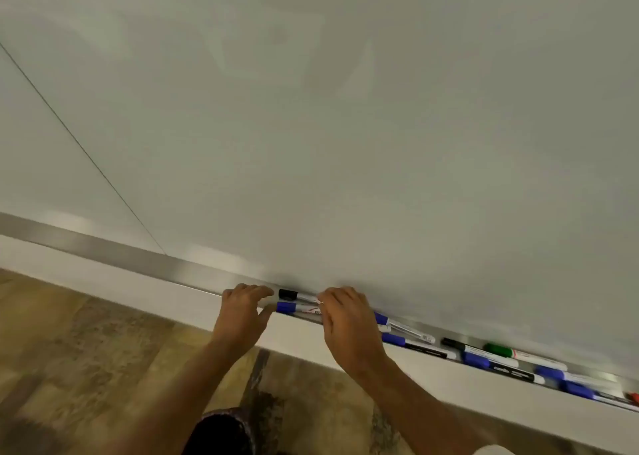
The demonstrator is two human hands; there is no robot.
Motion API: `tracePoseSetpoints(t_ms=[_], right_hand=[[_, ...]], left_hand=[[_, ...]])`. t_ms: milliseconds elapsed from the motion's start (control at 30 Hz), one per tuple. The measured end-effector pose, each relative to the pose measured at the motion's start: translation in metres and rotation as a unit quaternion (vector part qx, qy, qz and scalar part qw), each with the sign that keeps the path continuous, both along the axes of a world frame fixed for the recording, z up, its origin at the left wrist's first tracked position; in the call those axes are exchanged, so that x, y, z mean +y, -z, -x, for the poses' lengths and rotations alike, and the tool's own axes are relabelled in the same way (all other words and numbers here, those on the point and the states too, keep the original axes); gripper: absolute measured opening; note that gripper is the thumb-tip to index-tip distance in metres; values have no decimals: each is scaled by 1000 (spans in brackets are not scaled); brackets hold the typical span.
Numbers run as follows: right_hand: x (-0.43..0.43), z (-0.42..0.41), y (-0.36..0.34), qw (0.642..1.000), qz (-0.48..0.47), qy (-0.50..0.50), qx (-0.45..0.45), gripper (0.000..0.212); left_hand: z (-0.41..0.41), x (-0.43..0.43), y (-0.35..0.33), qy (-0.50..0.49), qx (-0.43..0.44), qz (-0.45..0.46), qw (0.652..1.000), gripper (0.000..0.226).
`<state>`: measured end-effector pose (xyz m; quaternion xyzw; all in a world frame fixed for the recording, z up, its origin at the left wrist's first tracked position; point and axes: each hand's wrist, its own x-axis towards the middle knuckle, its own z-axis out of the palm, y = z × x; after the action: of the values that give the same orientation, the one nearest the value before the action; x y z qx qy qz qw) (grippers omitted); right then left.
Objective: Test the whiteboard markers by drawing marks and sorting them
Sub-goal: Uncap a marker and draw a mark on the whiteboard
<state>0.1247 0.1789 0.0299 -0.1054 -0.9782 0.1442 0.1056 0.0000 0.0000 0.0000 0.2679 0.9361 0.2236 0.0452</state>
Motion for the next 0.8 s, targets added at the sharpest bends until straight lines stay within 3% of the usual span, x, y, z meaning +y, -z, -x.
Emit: tracePoseSetpoints(t_ms=[167,433,633,800], right_hand=[[-8,17,26,999,10,8,-37,36],[-16,36,48,998,-13,3,-57,29],[-16,41,59,999,-16,-7,-30,34],[-18,42,50,999,23,-8,45,30]], left_hand=[[0,12,12,16,-43,7,999,27],[10,18,27,20,-52,-11,998,25],[7,15,29,4,-57,-45,997,23],[5,9,7,-48,-132,-171,975,29]])
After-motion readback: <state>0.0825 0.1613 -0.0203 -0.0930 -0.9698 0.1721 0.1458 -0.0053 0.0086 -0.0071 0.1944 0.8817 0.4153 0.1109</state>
